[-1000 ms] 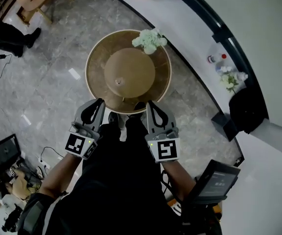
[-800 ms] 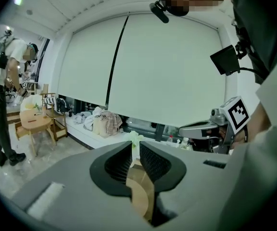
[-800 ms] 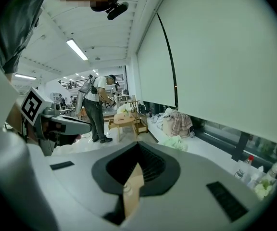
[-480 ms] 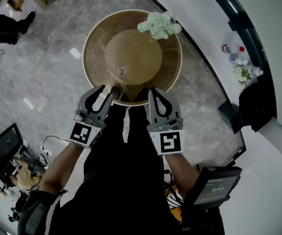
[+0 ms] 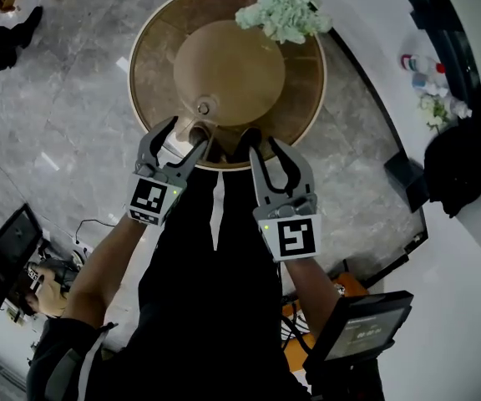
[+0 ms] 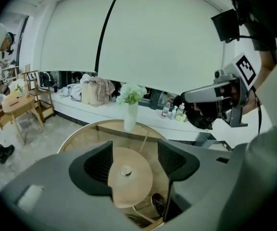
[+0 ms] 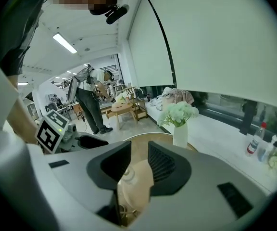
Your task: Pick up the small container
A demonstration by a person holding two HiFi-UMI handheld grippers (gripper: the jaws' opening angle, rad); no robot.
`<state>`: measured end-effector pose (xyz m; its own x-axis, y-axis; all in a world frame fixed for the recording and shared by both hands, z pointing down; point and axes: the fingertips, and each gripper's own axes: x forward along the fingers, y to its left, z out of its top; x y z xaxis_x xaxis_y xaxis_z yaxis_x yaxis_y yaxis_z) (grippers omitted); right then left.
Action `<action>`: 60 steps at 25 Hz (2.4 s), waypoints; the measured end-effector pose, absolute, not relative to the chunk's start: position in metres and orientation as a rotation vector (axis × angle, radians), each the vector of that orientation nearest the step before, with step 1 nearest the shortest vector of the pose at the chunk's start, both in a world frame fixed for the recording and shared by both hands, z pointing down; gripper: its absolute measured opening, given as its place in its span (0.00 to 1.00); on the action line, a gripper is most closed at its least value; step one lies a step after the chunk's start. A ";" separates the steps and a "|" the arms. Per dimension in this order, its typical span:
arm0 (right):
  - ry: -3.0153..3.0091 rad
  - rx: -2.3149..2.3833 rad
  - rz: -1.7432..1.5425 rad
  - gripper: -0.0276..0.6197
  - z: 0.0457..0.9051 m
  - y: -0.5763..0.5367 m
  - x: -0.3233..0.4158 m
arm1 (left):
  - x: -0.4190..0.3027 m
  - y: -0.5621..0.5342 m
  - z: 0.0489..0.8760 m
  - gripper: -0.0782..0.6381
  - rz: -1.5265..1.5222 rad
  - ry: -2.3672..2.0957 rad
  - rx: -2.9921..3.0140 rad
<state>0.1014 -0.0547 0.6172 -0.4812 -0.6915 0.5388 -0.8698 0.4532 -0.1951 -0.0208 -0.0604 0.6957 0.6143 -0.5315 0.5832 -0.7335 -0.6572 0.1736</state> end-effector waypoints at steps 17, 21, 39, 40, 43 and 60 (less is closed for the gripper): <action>-2.320 1.306 0.821 0.22 0.690 -0.049 0.106 | -0.003 -0.067 0.877 0.58 1.075 -0.847 2.257; -2.299 1.296 0.842 0.22 0.701 -0.047 0.111 | -0.001 -0.069 0.895 0.58 1.122 -0.851 2.227; -2.249 1.237 0.929 0.22 0.732 -0.030 0.112 | 0.006 -0.078 0.922 0.59 1.125 -0.946 2.214; -2.252 1.235 0.927 0.22 0.731 -0.030 0.112 | 0.006 -0.079 0.922 0.59 1.123 -0.952 2.217; -2.254 1.226 0.936 0.22 0.729 -0.028 0.110 | 0.006 -0.079 0.922 0.59 1.128 -0.948 2.226; -2.253 1.195 0.904 0.22 0.721 -0.019 0.105 | 0.015 -0.069 0.900 0.59 1.111 -0.860 2.247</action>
<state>0.1046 -0.0193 0.7211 -0.5347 -0.5601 0.6328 -0.8421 0.4154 -0.3438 0.0146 -0.0693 0.8999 0.4707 -0.3198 0.8223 -0.7158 -0.6833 0.1440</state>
